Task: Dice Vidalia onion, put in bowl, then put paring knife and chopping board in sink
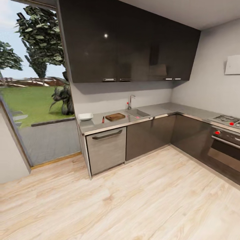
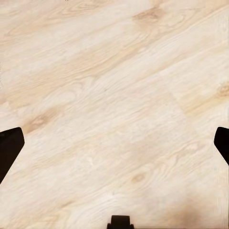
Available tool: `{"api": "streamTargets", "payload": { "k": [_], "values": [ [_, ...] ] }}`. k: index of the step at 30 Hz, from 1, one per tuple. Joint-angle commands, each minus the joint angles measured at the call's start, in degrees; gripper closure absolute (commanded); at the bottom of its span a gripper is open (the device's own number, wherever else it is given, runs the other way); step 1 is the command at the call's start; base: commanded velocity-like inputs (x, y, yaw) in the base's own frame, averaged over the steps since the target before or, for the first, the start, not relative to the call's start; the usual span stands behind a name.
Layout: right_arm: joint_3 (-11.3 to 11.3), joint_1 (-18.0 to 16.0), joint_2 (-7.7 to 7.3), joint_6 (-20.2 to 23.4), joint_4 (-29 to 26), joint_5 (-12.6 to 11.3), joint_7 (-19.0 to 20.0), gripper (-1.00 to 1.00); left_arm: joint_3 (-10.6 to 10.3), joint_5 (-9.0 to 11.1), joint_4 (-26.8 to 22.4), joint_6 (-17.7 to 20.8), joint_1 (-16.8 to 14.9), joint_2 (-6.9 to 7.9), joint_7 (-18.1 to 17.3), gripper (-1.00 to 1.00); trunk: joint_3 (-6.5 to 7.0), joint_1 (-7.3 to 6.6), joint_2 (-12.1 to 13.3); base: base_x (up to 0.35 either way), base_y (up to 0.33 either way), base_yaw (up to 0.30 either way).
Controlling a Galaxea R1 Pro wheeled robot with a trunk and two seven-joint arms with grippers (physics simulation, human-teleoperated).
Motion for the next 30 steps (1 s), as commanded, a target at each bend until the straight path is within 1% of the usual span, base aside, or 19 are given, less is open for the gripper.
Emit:
{"api": "streamTargets", "payload": {
  "k": [1, 11, 30],
  "values": [
    [0.04, 0.00, -0.01, -0.12, -0.03, 0.02, -0.14, -1.00, 0.06, 0.04, -0.08, -0.07, 0.01, -0.01, 0.02, -1.00, -0.06, 0.04, -0.04, 0.251, -0.185, 0.238],
    [0.04, 0.00, -0.01, -0.12, -0.04, -0.01, -0.14, -1.00, 0.04, 0.04, -0.08, -0.07, 0.01, -0.01, 0.02, -1.00, -0.06, 0.04, -0.04, 0.251, -0.207, 0.251],
    [0.04, 0.00, -0.01, -0.12, -0.02, 0.02, -0.14, -1.00, 0.03, 0.04, -0.08, -0.07, 0.01, -0.01, 0.02, -1.00, -0.06, 0.04, -0.04, 0.242, -0.247, 0.255]
  ]
}}
